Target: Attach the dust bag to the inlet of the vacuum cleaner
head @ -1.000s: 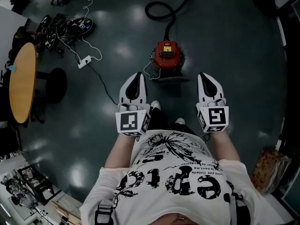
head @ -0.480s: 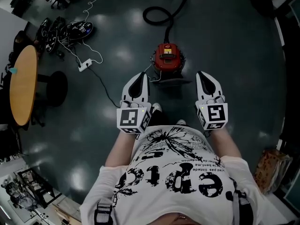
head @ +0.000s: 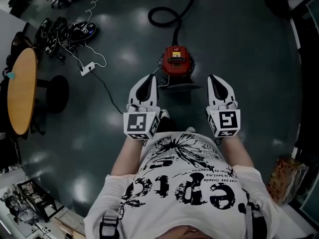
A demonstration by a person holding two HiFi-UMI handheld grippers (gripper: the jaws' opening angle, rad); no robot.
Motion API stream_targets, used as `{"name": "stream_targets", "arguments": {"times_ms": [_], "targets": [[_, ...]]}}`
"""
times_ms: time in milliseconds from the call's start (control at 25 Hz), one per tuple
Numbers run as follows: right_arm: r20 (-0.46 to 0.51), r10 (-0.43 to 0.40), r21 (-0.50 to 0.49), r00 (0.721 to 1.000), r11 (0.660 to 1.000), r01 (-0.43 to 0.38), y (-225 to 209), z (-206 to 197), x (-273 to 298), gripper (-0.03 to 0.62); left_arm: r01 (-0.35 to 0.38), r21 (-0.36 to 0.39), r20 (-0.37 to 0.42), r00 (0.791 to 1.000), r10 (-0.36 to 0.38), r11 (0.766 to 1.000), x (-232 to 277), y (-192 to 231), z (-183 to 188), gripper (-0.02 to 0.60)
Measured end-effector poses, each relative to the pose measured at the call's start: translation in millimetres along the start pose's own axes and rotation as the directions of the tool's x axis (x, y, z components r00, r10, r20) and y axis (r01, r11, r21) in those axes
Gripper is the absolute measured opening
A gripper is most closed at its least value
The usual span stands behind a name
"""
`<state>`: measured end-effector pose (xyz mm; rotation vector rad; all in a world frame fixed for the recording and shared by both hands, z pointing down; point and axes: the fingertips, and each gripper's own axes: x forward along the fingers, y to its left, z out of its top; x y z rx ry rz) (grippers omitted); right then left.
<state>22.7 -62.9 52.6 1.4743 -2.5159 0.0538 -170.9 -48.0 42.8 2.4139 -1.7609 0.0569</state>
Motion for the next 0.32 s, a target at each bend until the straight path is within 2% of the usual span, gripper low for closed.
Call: {"name": "stream_targets", "arguments": {"times_ms": [160,320], "targets": [[0.010,-0.006,0.008,1.000,1.000,0.006,-6,0,3,0.002,-0.001,0.019,-0.009,1.000,0.001,1.000,7,0,-2,0.005],[0.012,-0.012,0.005,1.000,1.000,0.012,-12,-2,5,0.002,0.003,-0.002,-0.041,0.999,-0.003,1.000,13,-2,-10,0.005]]}}
